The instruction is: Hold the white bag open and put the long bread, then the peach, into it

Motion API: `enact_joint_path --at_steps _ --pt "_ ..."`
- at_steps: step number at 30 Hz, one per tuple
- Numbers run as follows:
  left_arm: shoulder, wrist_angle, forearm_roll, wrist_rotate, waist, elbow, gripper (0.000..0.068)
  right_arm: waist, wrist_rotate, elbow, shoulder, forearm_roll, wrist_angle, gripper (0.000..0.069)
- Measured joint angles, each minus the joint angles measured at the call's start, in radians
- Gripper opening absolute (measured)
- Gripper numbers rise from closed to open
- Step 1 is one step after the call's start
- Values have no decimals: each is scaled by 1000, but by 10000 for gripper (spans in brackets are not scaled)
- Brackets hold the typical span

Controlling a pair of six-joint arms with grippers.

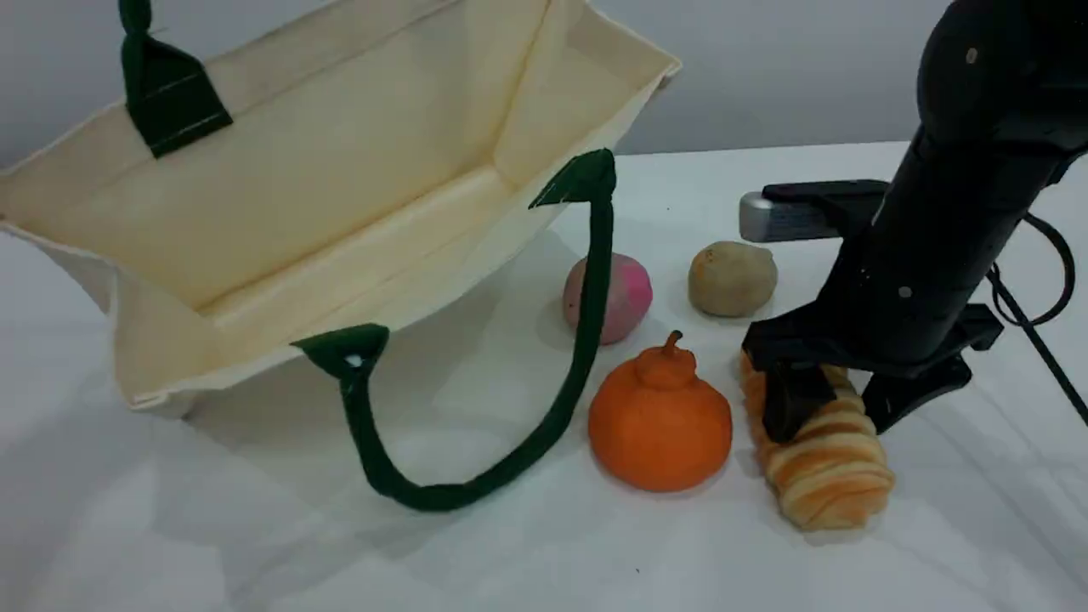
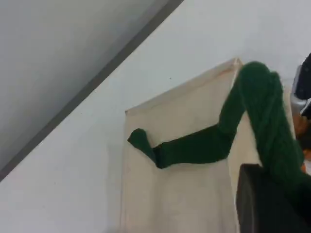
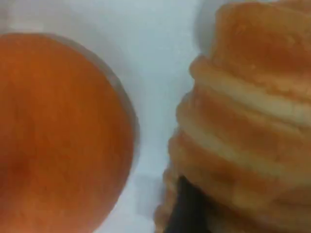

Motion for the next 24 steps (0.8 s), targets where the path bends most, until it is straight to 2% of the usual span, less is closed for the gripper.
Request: enact_joint_path --at_steps 7,9,16,24 --pt "0 0 0 0 0 0 92 1 -7 -7 6 19 19 265" --pt "0 0 0 1 0 0 92 1 -20 -8 5 17 21 229" --pt "0 0 0 35 0 0 92 -4 -10 -3 -55 -42 73 183" --pt "11 -1 -4 61 0 0 92 -37 -2 -5 -268 -56 114 167"
